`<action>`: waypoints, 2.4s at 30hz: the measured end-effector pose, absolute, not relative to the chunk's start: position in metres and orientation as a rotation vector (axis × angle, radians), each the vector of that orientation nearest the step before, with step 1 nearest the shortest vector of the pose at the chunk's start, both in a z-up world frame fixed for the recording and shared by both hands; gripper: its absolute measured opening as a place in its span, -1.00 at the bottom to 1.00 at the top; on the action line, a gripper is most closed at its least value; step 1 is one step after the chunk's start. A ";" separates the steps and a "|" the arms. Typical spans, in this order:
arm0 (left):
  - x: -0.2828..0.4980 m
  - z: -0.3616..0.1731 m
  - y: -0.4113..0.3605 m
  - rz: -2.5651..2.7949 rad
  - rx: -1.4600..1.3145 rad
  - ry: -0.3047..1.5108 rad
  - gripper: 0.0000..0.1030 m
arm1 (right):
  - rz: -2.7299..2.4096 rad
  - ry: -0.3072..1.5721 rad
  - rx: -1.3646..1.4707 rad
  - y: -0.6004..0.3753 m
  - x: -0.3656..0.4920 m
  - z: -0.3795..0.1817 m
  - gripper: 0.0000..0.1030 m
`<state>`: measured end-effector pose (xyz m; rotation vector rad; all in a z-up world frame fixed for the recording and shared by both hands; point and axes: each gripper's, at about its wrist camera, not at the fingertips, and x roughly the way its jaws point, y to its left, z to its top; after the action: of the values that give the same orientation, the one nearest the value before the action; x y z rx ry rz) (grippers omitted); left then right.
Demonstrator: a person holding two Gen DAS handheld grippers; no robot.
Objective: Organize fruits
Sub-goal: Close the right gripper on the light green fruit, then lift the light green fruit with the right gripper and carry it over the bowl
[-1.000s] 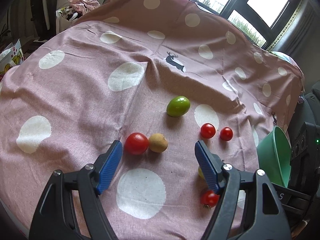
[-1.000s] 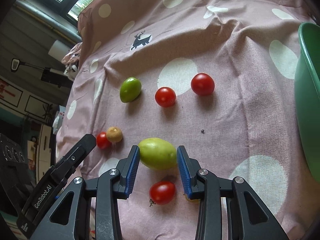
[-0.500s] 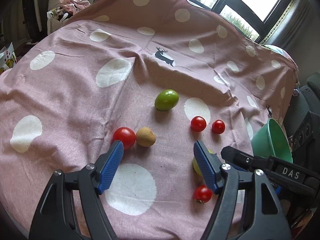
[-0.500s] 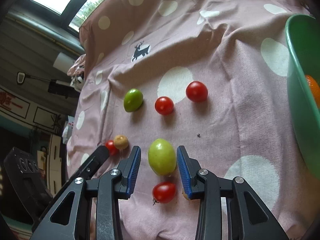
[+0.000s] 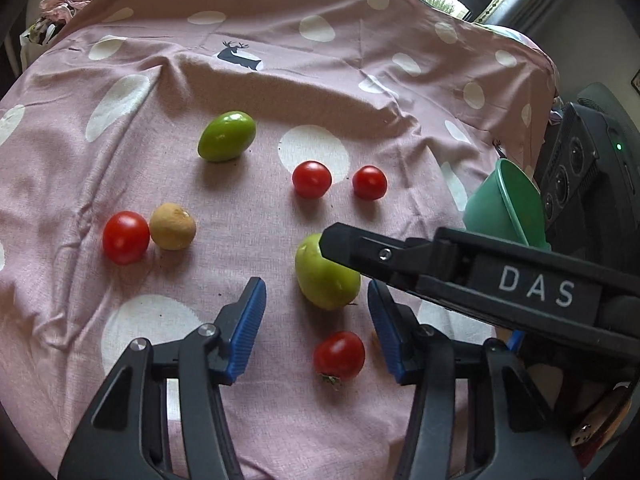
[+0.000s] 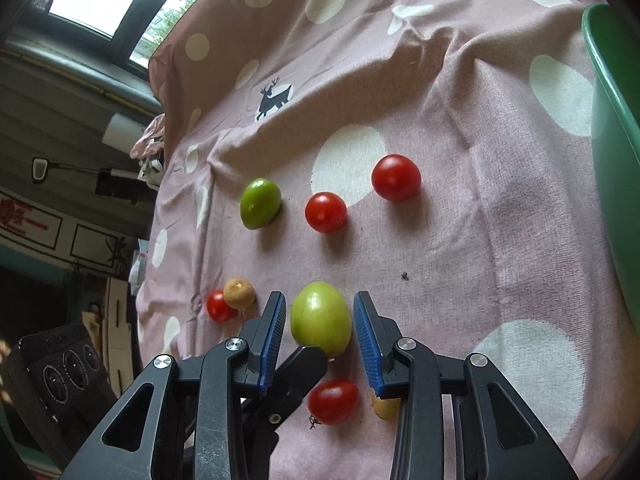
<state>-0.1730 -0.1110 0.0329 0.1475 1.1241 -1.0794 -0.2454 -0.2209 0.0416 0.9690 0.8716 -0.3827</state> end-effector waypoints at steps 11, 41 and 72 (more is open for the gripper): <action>-0.171 0.020 -0.117 -1.106 0.113 1.181 -0.33 | -0.361 0.904 0.990 -0.221 -0.239 0.028 -0.25; -0.203 0.089 -0.093 -1.213 0.031 0.889 -0.33 | -0.374 0.687 0.759 -0.193 -0.265 0.107 -0.26; -0.300 0.119 -0.199 -1.556 0.185 0.802 -0.33 | -0.687 0.430 0.830 -0.255 -0.393 0.144 -0.26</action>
<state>-0.3003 -0.1990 0.1189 0.1853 0.8023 -1.5558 -0.3931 -0.2552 0.1443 0.8303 0.4299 -0.6867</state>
